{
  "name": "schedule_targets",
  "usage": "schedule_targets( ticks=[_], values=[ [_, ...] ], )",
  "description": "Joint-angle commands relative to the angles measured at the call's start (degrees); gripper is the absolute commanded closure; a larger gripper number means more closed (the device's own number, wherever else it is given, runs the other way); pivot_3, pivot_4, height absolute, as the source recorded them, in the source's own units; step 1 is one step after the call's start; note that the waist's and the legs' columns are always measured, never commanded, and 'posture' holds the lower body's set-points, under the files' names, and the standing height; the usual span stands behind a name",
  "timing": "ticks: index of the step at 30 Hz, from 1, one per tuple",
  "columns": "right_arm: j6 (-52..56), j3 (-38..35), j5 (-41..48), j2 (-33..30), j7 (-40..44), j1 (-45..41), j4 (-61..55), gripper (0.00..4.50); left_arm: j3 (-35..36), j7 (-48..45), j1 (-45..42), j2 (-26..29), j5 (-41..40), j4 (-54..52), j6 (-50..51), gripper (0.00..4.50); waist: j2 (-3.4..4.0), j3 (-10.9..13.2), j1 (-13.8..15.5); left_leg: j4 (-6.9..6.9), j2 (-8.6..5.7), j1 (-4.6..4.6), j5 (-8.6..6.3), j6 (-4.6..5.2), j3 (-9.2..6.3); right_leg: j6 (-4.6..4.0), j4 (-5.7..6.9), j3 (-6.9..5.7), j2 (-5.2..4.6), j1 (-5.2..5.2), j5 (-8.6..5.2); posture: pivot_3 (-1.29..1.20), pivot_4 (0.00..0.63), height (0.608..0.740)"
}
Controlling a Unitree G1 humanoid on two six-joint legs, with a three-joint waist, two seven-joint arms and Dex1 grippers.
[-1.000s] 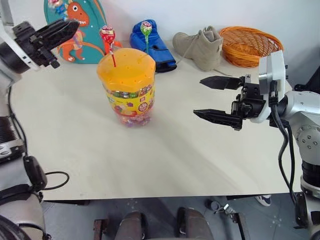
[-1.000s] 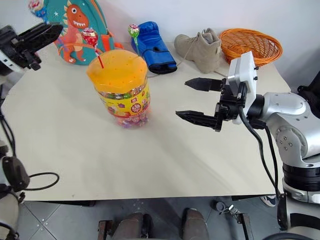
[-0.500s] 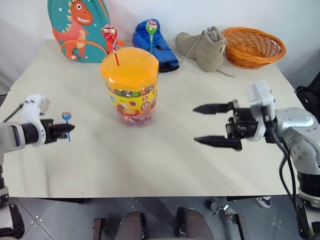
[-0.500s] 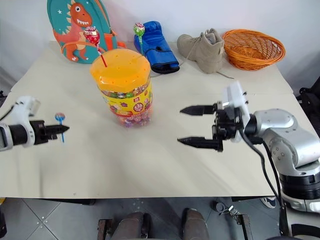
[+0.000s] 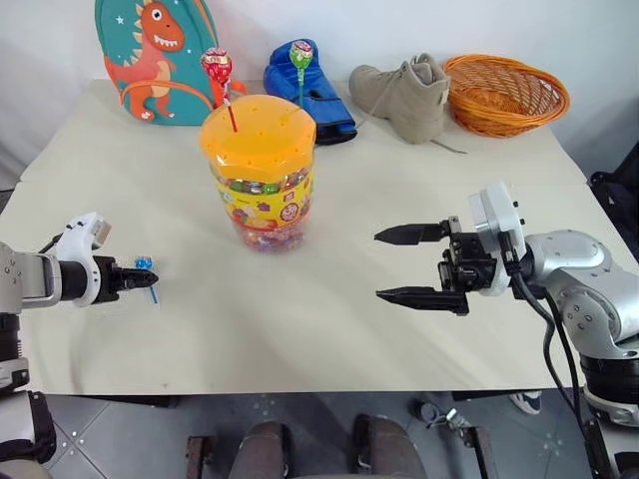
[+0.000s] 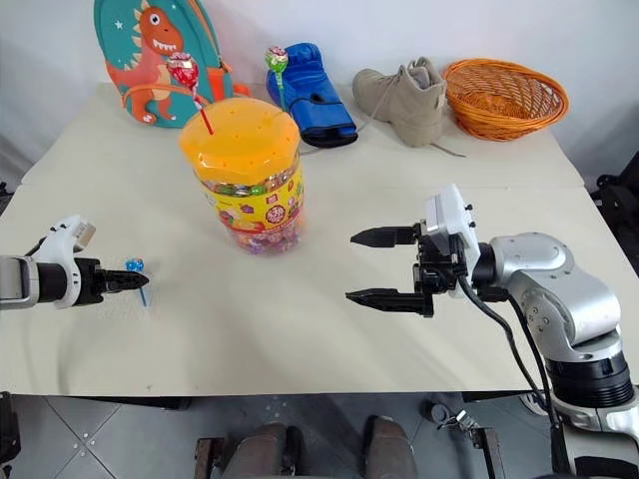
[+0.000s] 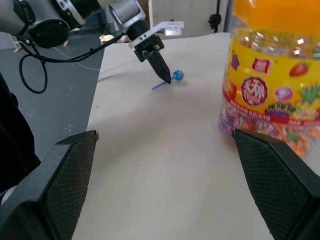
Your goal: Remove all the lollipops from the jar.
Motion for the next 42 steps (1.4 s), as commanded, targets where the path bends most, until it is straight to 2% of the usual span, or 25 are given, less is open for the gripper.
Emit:
schedule_targets(
  ticks=[1, 4, 8, 11, 13, 15, 19, 24, 28, 38, 41, 42],
  values=[
    [-0.66, -2.74, 0.99, -0.83, -0.74, -0.6, -2.24, 0.0, -2.8, -1.46, -0.89, 4.95, 0.5, -2.88, 0.17, 1.83, 0.0, 0.0, -0.24, 0.0, 0.01, 0.01, 0.0, -0.01, 0.01, 0.0, 0.0, 0.03, 0.02, -0.01, 0.0, 0.0, 0.15, 0.74],
    [-1.06, -3.15, 0.48, -1.28, -0.8, -1.02, -1.83, 0.0, -4.71, -5.23, -2.15, 8.61, -1.22, -6.86, -2.28, 0.93, -0.07, 0.04, -0.12, -0.01, 0.07, -0.07, -0.02, -0.06, 0.06, -0.04, 0.06, 0.1, 0.06, -0.21, -0.02, 0.0, 0.15, 0.74],
    [-2.25, -3.79, -0.67, -1.94, -0.53, -2.07, -0.17, 0.0, -3.88, -11.22, -4.61, 11.78, -2.59, -10.61, -9.83, 0.93, -0.07, 0.04, 0.29, 0.01, 0.04, -0.16, -0.03, -0.06, 0.14, -0.04, 0.07, 0.16, 0.04, -0.32, -0.02, 0.0, 0.15, 0.74],
    [-3.57, -4.51, -1.48, -2.5, -0.27, -3.2, 1.44, 0.0, 3.65, -16.42, -6.27, 7.22, -3.93, -13.92, -28.83, 0.93, -0.12, 0.07, 0.53, 0.02, 0.03, -0.19, -0.03, -0.05, 0.18, -0.04, 0.09, 0.2, 0.03, -0.38, -0.02, 0.0, 0.15, 0.74],
    [-4.22, -4.65, -1.86, -2.67, -0.15, -3.85, 2.27, 0.0, 7.22, -17.68, -7.1, 3.2, -4.8, -14.09, -37.33, 0.93, -0.12, 0.07, 0.63, 0.06, 0.04, -0.23, -0.03, -0.06, 0.24, -0.04, 0.11, 0.23, 0.03, -0.44, -0.02, 0.0, 0.15, 0.74],
    [-4.89, -4.82, -2.32, -2.74, 0.01, -4.84, 3.18, 0.0, 8.74, -19.91, -7.84, -0.33, -5.95, -13.53, -43.78, 0.93, -0.12, 0.07, 0.66, 0.08, 0.05, -0.22, -0.03, -0.05, 0.27, -0.04, 0.14, 0.24, 0.04, -0.44, -0.02, 0.0, 0.15, 0.74],
    [-5.28, -5.06, -2.47, -2.63, -0.2, -6.81, 4.06, 0.0, 8.41, -26.32, -9.41, -3.65, -7.47, -10.7, -52.04, 0.93, -0.12, 0.07, 0.36, 0.06, 0.05, -0.22, -0.03, -0.05, 0.36, -0.03, 0.18, 0.28, 0.06, -0.52, -0.01, 0.0, 0.15, 0.74],
    [-5.85, -5.03, -2.86, -2.57, -0.69, -7.56, 4.28, 0.0, 4.21, -30.87, -14.14, -6.55, -7.63, -6.0, -55.0, 0.93, -0.14, 0.08, 0.13, 0.07, 0.05, -0.24, -0.03, -0.05, 0.37, -0.03, 0.19, 0.27, 0.06, -0.54, -0.01, 0.0, 0.15, 0.74],
    [-5.82, -5.36, -2.52, -2.09, -1.42, -8.29, 4.27, 0.0, -0.82, -32.28, -20.04, -11.12, -4.62, 1.13, -58.89, 0.93, -0.15, 0.08, 0.76, 0.12, 0.04, -0.25, -0.03, -0.03, 0.37, -0.01, 0.19, 0.26, 0.05, -0.52, 0.0, 0.0, 0.15, 0.74],
    [-3.07, -8.61, 1.78, 0.25, -6.82, -14.1, 5.39, 0.0, -5.07, -35.29, -29.09, -18.1, -0.33, 15.19, -66.92, 0.93, -0.18, 0.09, 0.38, 0.13, 0.03, -0.27, -0.03, -0.02, 0.39, 0.0, 0.2, 0.26, 0.06, -0.55, 0.01, 0.0, 0.15, 0.74],
    [-2.72, -8.85, 1.86, -0.12, -7.1, -14.13, 5.13, 0.0, -4.9, -35.67, -30.0, -18.39, 0.19, 16.8, -67.61, 1.51, -0.18, 0.09, 0.05, 0.13, 0.03, -0.27, -0.03, -0.02, 0.39, 0.0, 0.19, 0.25, 0.06, -0.55, 0.01, 0.0, 0.15, 0.74],
    [-2.39, -9.1, 2.14, -0.18, -7.34, -14.3, 5.05, 0.0, -4.89, -36.07, -30.07, -18.43, 0.36, 17.05, -67.98, 1.83, -0.18, 0.1, 0.02, 0.12, 0.03, -0.27, -0.04, -0.01, 0.39, 0.0, 0.19, 0.25, 0.06, -0.56, 0.01, 0.0, 0.15, 0.74]
  ],
)
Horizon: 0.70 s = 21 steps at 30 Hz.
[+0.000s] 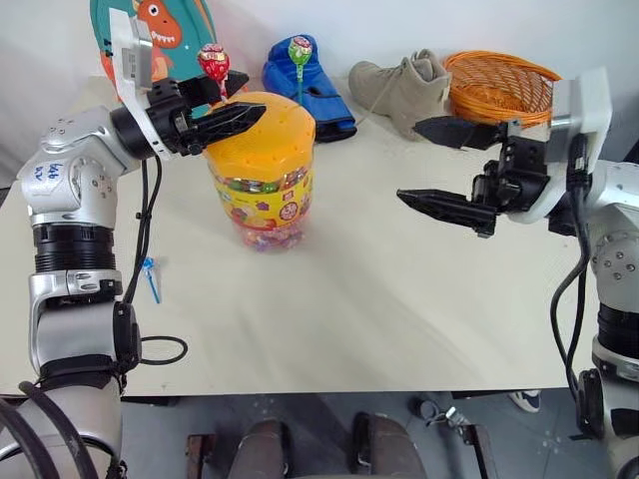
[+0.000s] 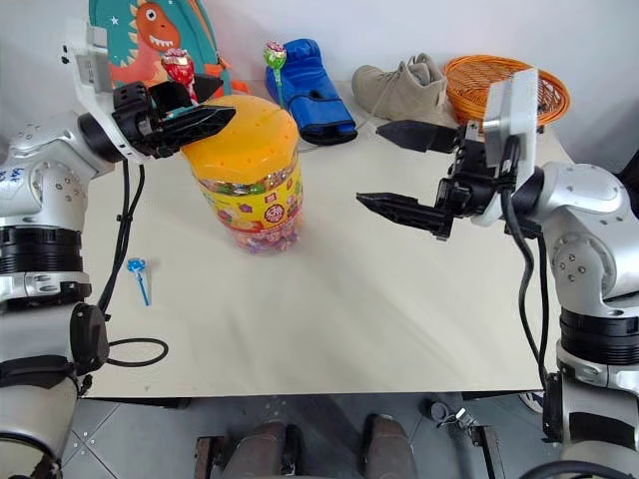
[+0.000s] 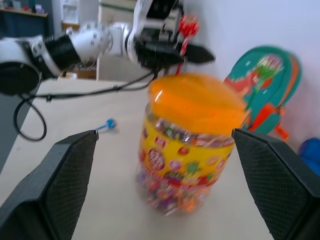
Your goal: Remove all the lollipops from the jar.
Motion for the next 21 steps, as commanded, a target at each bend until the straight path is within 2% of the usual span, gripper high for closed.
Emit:
schedule_targets(
  ticks=[1, 2, 4, 10, 21],
  values=[
    [0.74, -2.53, 1.78, -0.68, -1.06, -0.83, -0.62, 0.0, 0.59, -1.25, -1.77, 0.74, 0.59, 0.54, -1.7, 1.88, 0.0, 0.0, -0.09, 0.0, 0.0, 0.0, 0.0, 0.0, 0.0, 0.0, 0.0, 0.0, 0.0, 0.0, 0.0, 0.0, 0.15, 0.74],
    [1.08, -2.83, 2.15, -0.69, -1.33, -1.13, -0.66, 0.0, 0.53, -1.44, -1.83, 0.82, 0.76, 0.73, -1.83, 2.28, 0.0, 0.0, -0.11, -0.01, 0.0, 0.0, 0.0, 0.0, 0.0, 0.0, 0.0, -0.01, 0.0, 0.0, 0.0, 0.0, 0.15, 0.74],
    [1.31, -3.03, 2.52, -0.83, -1.58, -1.29, -0.72, 0.0, 0.65, -1.7, -2.02, 0.78, 0.92, 1.09, -2.19, 2.68, 0.0, 0.0, -0.12, -0.01, 0.0, 0.0, 0.0, 0.0, 0.0, 0.0, 0.0, -0.01, 0.0, -0.01, 0.0, 0.0, 0.15, 0.74],
    [1.57, -3.38, 3.12, -0.57, -2.13, -1.56, -0.3, 0.0, 1.03, -2.03, -2.99, 1.15, 1.08, 0.15, -1.87, 4.46, 0.0, 0.0, -0.06, 0.0, 0.0, -0.01, 0.0, 0.0, 0.0, 0.0, 0.0, 0.0, 0.0, -0.01, 0.0, 0.0, 0.15, 0.74],
    [1.44, -3.3, 4.53, 0.58, -2.65, -4.02, 1.84, 0.0, 2.37, 0.34, -5.63, 2.23, -0.07, -4.1, 0.71, 4.48, 0.0, 0.0, -0.09, 0.01, 0.0, -0.02, 0.0, 0.0, -0.02, 0.0, 0.0, -0.01, 0.0, -0.01, 0.0, 0.0, 0.15, 0.74]
  ],
)
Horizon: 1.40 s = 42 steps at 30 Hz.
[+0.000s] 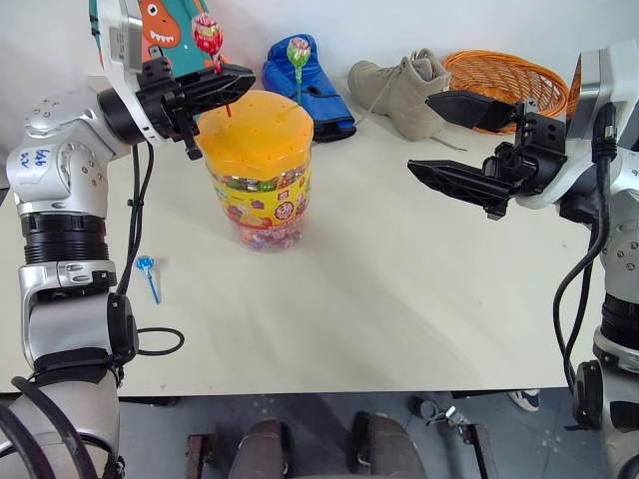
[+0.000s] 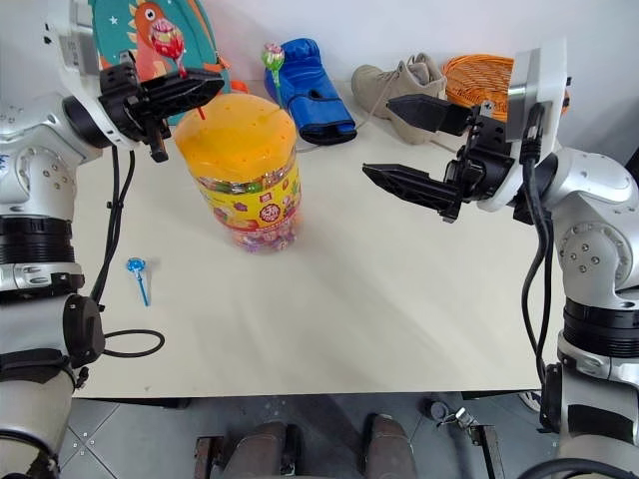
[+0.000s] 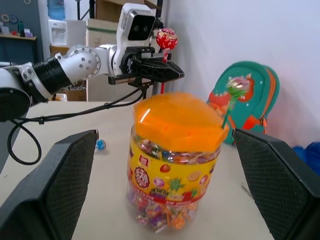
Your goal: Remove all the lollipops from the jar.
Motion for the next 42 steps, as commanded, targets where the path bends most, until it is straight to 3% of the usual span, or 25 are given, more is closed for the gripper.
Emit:
schedule_targets(
  ticks=[1, 5, 11, 17, 21, 25, 31, 40, 41, 42],
  values=[
    [-0.77, -1.58, 0.86, 0.21, 0.07, -1.7, 0.19, 0.0, 1.85, 1.05, -2.05, 1.39, -0.92, -3.13, 0.34, 4.48, 0.0, 0.0, -0.06, 0.0, 0.0, 0.0, 0.0, 0.0, 0.0, 0.0, 0.0, 0.0, 0.0, 0.0, 0.0, 0.0, 0.15, 0.74],
    [-0.85, -1.86, 1.31, 0.86, -0.27, -2.62, 0.97, 0.0, 3.3, 5.43, -2.69, 2.72, 0.01, -4.26, 1.45, 4.48, 0.0, 0.0, -0.09, -0.01, 0.01, 0.01, 0.0, 0.0, 0.0, 0.0, 0.0, 0.0, 0.01, 0.0, 0.0, 0.0, 0.15, 0.74],
    [0.03, -2.28, 2.21, 1.18, -0.28, -2.59, 1.16, 0.0, 9.48, 19.52, 0.54, 11.55, 1.29, -5.75, 12.04, 4.48, 0.0, 0.0, -1.02, -0.1, 0.03, 0.01, 0.0, 0.0, -0.01, 0.0, 0.0, 0.01, 0.01, -0.07, 0.0, 0.0, 0.15, 0.74],
    [0.61, -1.86, 2.27, 1.24, 0.58, -2.04, 2.15, 0.0, 17.39, 26.21, 23.13, 19.0, -0.23, -18.28, 32.0, 4.48, 0.01, 0.0, -1.64, -0.16, 0.04, 0.1, -0.01, 0.01, 0.0, 0.0, 0.04, 0.09, 0.0, -0.05, 0.0, 0.0, 0.15, 0.74],
    [1.78, -0.4, 1.93, 0.75, 2.27, -0.33, 1.58, 0.0, 21.18, 31.68, 36.03, 18.25, -0.28, -26.93, 44.41, 4.48, -0.18, 0.07, -1.15, -0.07, 0.08, 0.0, -0.01, 0.01, -0.02, -0.01, 0.04, 0.1, 0.02, -0.07, -0.01, 0.0, 0.15, 0.74],
    [0.64, 2.51, -0.61, -1.23, 6.59, 4.25, -1.45, 0.0, 23.12, 35.04, 40.49, 16.07, -0.82, -31.54, 50.44, 4.48, -0.25, 0.03, 0.15, -0.06, 0.07, -0.01, -0.02, 0.01, -0.05, -0.01, 0.03, 0.13, 0.01, -0.05, -0.01, 0.0, 0.15, 0.74],
    [0.37, 4.24, -2.15, -2.11, 9.55, 7.37, -2.53, 0.0, 21.26, 37.9, 41.82, 15.19, -0.44, -32.17, 58.68, 4.48, -0.25, 0.03, 0.19, -0.05, 0.06, 0.04, -0.01, 0.01, 0.01, -0.01, 0.05, 0.21, 0.02, -0.05, -0.01, 0.0, 0.15, 0.74],
    [1.44, 4.16, -2.17, -3.5, 11.04, 10.61, -4.05, 0.0, 14.96, 38.0, 44.38, 18.73, 1.01, -31.34, 61.11, 4.48, -0.25, 0.03, 0.01, -0.08, 0.07, 0.05, -0.02, 0.0, 0.07, -0.01, 0.03, 0.25, 0.03, -0.09, -0.01, 0.0, 0.15, 0.74],
    [1.7, 4.16, -2.02, -3.74, 11.19, 10.86, -4.22, 0.0, 14.69, 38.03, 44.31, 18.94, 1.02, -31.25, 61.29, 3.98, -0.25, 0.03, 0.01, -0.09, 0.07, 0.06, -0.02, 0.0, 0.08, -0.02, 0.04, 0.26, 0.03, -0.09, -0.01, 0.0, 0.15, 0.74],
    [1.44, 4.37, -2.26, -4.44, 12.1, 11.88, -4.83, 0.0, 14.47, 38.1, 43.96, 19.2, 1.12, -30.88, 61.43, 3.79, -0.25, 0.02, 0.02, -0.09, 0.07, 0.06, -0.02, -0.01, 0.08, -0.02, 0.04, 0.27, 0.03, -0.09, -0.01, 0.0, 0.15, 0.74]
  ],
)
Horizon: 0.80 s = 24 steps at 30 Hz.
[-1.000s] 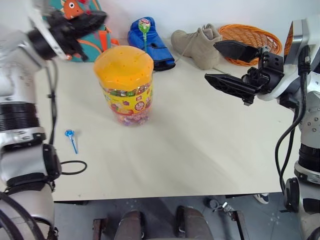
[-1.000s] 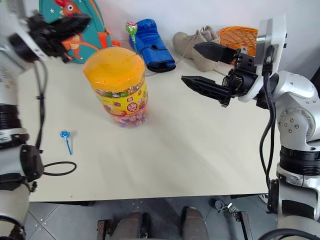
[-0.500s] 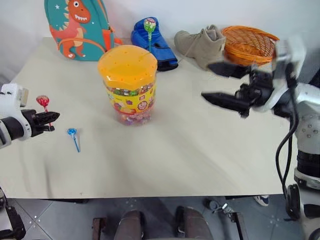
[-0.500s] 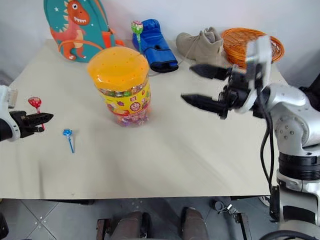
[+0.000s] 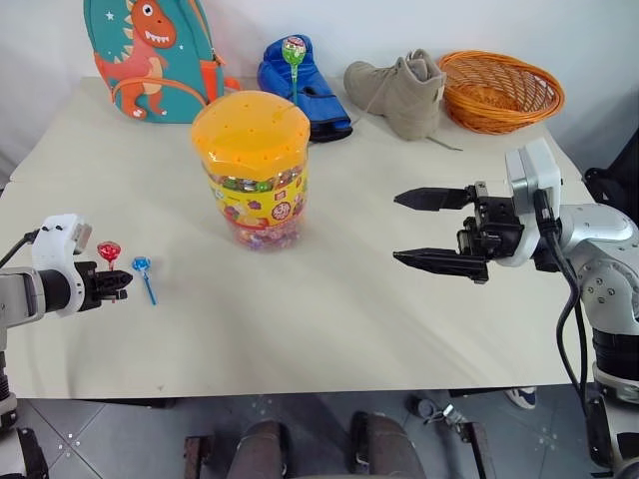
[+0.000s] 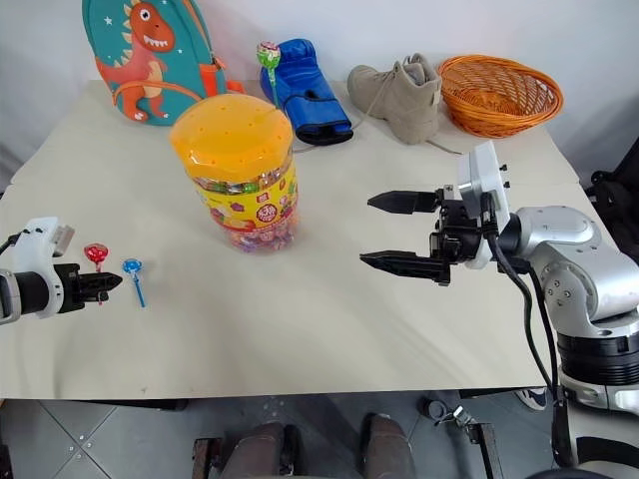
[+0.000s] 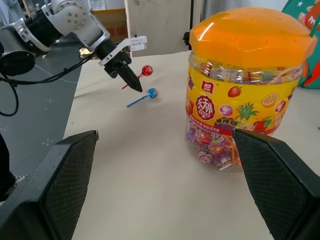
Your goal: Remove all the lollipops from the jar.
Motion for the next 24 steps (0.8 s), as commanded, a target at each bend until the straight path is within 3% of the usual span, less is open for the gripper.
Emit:
schedule_targets(
  ticks=[1, 12, 20, 24],
  values=[
    [-0.2, -0.54, 0.2, -2.16, 2.16, 2.08, -3.02, 0.0, -0.13, -0.07, -0.7, 1.97, 0.69, 0.35, 0.49, 3.5, 0.0, 0.0, 0.03, 0.0, 0.0, 0.0, 0.0, 0.0, 0.0, 0.0, 0.0, 0.0, 0.0, 0.0, 0.0, 0.0, 0.15, 0.74],
    [-1.71, -0.39, 0.46, -4.07, 5.9, 3.96, -5.47, 0.0, -3.11, -1.55, -3.69, 4.92, 1.05, 2.06, -0.49, 0.05, 0.0, 0.0, 0.13, 0.0, -0.02, 0.0, -0.01, 0.0, 0.04, 0.0, 0.0, 0.03, 0.0, 0.0, 0.0, 0.0, 0.15, 0.74],
    [-1.5, -0.86, 3.21, -3.43, 5.74, 1.76, -5.39, 0.0, -4.53, -3.8, -6.97, 8.64, 1.28, 3.25, -3.79, 0.02, 0.0, 0.0, 0.1, 0.0, -0.01, 0.0, -0.01, 0.0, 0.04, 0.0, 0.0, 0.03, 0.0, -0.01, 0.0, 0.0, 0.15, 0.74],
    [-2.05, -0.85, 1.7, -2.13, 2.36, -0.61, -3.53, 0.0, -4.15, -8.15, -11.92, 10.63, 0.64, 4.7, -12.88, 0.02, -0.03, 0.01, 0.22, 0.02, -0.02, -0.01, -0.01, 0.0, 0.05, 0.0, 0.0, 0.02, -0.01, -0.02, 0.0, 0.0, 0.15, 0.74]
  ],
)
